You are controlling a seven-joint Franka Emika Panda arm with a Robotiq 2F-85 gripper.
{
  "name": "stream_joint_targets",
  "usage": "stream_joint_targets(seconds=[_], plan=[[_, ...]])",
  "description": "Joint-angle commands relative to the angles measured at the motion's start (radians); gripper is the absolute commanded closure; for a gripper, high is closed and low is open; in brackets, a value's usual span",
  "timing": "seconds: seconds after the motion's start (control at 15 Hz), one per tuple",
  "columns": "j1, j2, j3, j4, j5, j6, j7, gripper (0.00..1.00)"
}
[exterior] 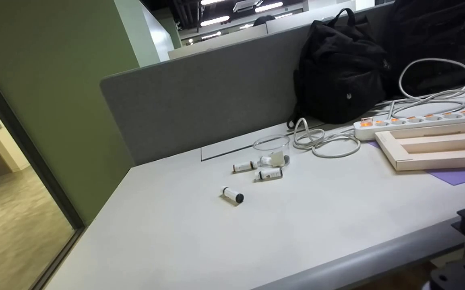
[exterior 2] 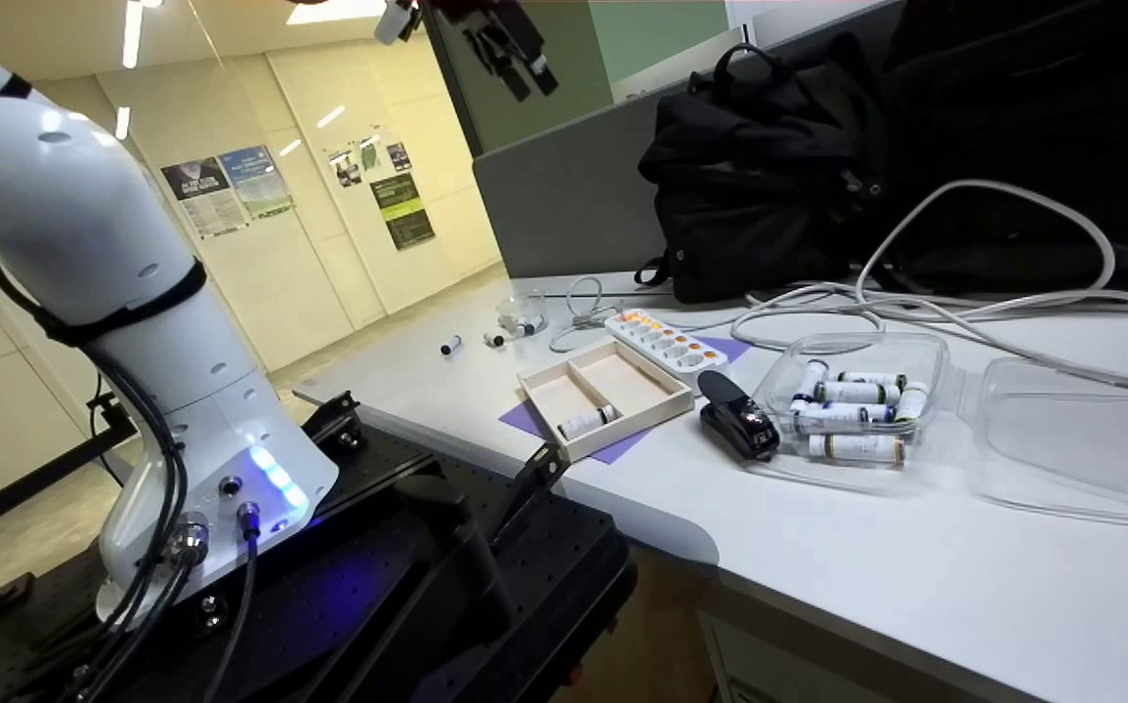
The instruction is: Turn on the third last switch to the right
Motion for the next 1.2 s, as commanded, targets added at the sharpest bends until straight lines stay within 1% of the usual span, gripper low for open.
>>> stream_joint_targets(seconds=[0.0,0.13,0.27,0.8,0.93,1.0,1.07,1.13], plan=[[0.007,0.037,-0.031,0.008,-0.017,0.011,-0.001,0.00],[0.014,0.048,-0.034,0.008,-0.016,0.015,-0.006,0.00],[0.024,0.024,-0.023,0.007,-0.016,0.010,-0.003,0.00],[0.024,0.009,-0.023,0.003,-0.016,0.008,-0.004,0.00],[0.010,0.060,-0.019,-0.015,-0.028,0.117,0.005,0.00],[0.008,0.098,-0.020,-0.022,-0.030,0.162,0.002,0.00],[0.001,0.137,-0.014,-0.040,-0.037,0.246,0.010,0.00],[-0.002,0.185,-0.010,-0.050,-0.045,0.294,0.008,0.00]])
